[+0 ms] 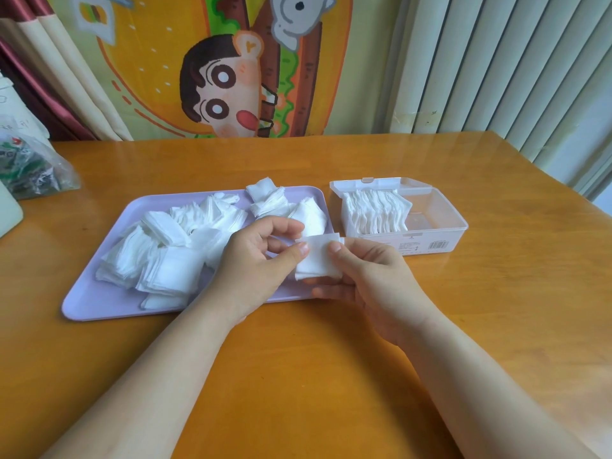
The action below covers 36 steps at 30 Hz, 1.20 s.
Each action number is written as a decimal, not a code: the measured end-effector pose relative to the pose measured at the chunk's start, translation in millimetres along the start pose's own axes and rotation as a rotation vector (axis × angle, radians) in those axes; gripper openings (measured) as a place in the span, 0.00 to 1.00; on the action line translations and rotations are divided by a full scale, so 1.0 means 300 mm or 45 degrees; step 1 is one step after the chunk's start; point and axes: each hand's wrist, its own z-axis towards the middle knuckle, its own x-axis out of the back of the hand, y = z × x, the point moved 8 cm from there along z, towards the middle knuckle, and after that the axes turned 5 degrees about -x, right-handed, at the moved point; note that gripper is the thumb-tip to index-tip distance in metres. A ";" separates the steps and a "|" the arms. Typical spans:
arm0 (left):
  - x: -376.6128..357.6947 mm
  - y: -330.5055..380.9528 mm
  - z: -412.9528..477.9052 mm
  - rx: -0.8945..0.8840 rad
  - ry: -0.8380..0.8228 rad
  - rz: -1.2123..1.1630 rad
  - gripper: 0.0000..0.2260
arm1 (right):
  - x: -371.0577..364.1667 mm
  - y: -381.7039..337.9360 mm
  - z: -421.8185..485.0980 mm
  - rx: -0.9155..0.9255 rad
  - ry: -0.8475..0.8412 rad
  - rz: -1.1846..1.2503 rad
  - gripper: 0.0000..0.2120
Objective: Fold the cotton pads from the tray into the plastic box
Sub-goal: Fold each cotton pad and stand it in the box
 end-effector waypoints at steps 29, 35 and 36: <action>-0.015 0.031 -0.016 -0.243 -0.119 0.203 0.06 | 0.004 -0.015 -0.008 -0.004 0.027 -0.020 0.13; -0.024 0.018 -0.012 -0.156 -0.105 0.171 0.05 | -0.011 -0.019 -0.010 0.029 -0.071 -0.094 0.14; -0.023 0.016 -0.012 -0.144 -0.112 0.133 0.04 | -0.009 -0.019 -0.009 0.038 -0.060 -0.100 0.14</action>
